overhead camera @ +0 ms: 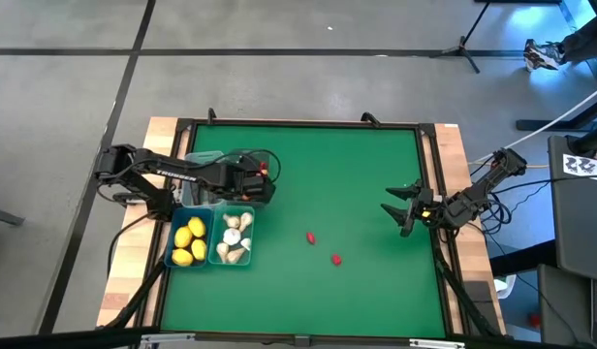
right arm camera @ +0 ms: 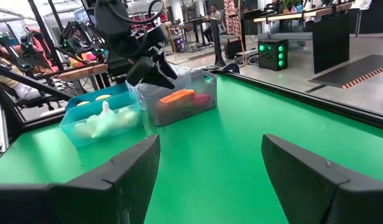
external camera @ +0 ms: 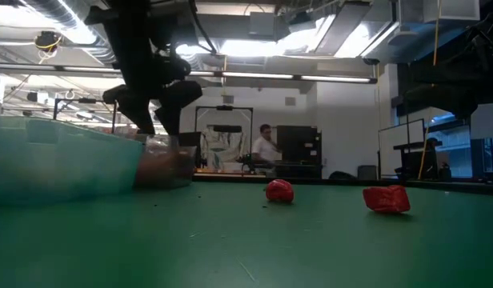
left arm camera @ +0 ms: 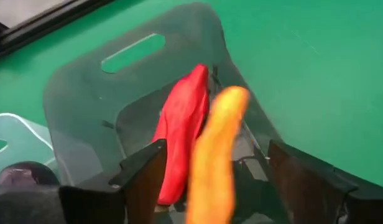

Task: Sort produce into baskets
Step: Put the red chili pepper into the black bin

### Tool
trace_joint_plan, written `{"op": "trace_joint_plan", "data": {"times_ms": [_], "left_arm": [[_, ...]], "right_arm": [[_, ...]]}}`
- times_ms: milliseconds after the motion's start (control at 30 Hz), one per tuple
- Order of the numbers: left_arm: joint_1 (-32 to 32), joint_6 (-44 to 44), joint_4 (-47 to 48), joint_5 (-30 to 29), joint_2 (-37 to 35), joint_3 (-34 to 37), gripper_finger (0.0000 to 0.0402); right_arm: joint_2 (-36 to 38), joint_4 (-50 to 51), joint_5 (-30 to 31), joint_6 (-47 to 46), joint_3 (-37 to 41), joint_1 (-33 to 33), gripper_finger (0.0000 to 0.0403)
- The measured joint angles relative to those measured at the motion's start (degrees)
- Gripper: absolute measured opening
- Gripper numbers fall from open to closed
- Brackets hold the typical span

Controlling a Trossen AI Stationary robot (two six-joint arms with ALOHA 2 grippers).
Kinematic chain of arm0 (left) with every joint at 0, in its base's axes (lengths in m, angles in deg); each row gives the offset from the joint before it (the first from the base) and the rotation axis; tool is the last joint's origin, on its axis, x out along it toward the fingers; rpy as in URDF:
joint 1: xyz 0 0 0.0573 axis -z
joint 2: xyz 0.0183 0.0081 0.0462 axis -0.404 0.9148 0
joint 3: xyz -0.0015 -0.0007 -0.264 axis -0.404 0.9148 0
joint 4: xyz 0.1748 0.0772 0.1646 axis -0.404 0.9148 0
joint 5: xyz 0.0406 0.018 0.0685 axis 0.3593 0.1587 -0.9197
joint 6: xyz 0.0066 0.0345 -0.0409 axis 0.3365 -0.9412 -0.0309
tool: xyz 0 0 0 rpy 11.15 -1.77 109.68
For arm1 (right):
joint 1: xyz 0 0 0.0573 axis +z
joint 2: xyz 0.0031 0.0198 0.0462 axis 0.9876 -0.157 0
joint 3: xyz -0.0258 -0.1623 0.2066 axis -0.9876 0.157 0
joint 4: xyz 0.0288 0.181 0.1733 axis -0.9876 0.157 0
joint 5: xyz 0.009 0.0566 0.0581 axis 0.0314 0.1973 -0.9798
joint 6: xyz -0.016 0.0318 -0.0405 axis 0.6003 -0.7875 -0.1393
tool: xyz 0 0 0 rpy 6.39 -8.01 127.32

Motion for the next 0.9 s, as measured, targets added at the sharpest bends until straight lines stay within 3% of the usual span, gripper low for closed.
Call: {"op": "trace_joint_plan", "data": {"times_ms": [100, 267, 433, 533, 667, 833, 900], "left_arm": [[0.2, -3.14, -2.06, 2.25, -0.24, 0.0, 0.0275], [2.49, -15.49, -9.6, 9.26, -0.76, -1.86, 0.0276], [7.29, -29.19, -25.36, 15.56, -0.83, -3.05, 0.0276], [10.04, -34.73, -34.2, 16.08, -0.28, -2.86, 0.0276], [11.67, -40.18, -37.83, 16.86, 0.78, -2.8, 0.0276], [12.73, -44.44, -41.77, 24.78, 4.97, -2.78, 0.0276], [12.91, -46.92, -43.58, 25.39, 7.47, -2.78, 0.0276]], "right_arm": [[0.0, 0.0, 0.0, 0.1, 0.0, -0.02, 0.028], [0.02, 0.0, 0.0, 0.67, 0.0, -0.01, 0.028], [0.0, 0.0, 0.0, 0.71, 0.0, -0.02, 0.028], [0.0, 0.0, 0.0, 0.71, 0.0, 0.0, 0.028], [0.0, 0.0, 0.0, 0.69, 0.0, 0.0, 0.028], [-0.11, 0.0, 0.0, 0.71, 0.0, 0.0, 0.028], [-0.28, 0.0, -0.01, 0.75, 0.0, 0.0, 0.028]]}}
